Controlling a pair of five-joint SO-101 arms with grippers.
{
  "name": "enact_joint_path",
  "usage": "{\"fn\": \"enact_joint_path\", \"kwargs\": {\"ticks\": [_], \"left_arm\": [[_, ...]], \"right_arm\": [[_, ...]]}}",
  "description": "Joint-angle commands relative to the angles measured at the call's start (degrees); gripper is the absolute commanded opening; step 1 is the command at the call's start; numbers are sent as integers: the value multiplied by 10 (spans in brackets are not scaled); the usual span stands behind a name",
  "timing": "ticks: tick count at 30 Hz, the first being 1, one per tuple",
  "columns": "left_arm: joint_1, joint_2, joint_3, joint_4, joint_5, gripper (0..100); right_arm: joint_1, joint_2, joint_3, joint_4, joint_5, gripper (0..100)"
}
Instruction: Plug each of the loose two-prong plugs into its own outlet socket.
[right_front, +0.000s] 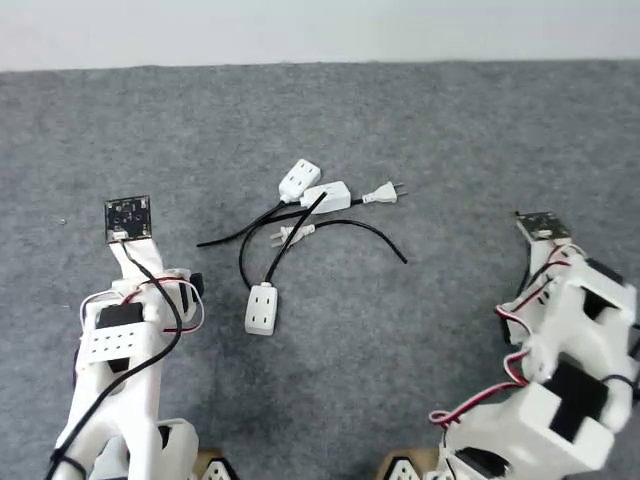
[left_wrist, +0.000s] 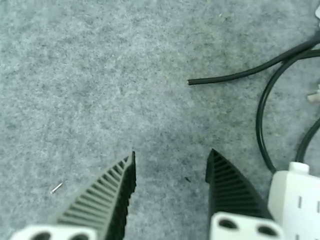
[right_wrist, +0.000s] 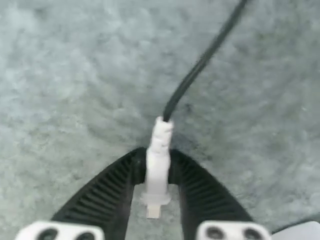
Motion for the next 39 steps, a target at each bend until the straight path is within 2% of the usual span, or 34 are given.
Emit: {"fn": "enact_joint_path", "kwargs": {"ticks": [1, 8, 13, 15, 22, 25, 29, 35, 39], "left_arm": [[4, -16, -3, -15, -7, 220], [4, -16, -3, -15, -7, 220], [4, -16, -3, -15, -8, 220], [4, -16, -3, -15, -8, 220], [4, -16, -3, -15, -8, 220], [4, -16, -3, -15, -8, 220], [4, -16, -3, -15, -8, 220], [4, -16, -3, -15, -8, 220], [4, -16, -3, -15, -8, 220]], "right_arm": [[21, -36, -16, 15, 22, 279], [-13, -193, -27, 87, 21, 171], [-30, -239, -7, 92, 20, 1], [-31, -236, 14, 73, 20, 25], [-21, -196, 52, -32, 20, 18], [-20, -183, 52, -55, 20, 61], [-10, -172, 52, -86, -19, 128], [5, -136, 54, -124, -98, 129], [2, -100, 52, -124, -99, 129]]}}
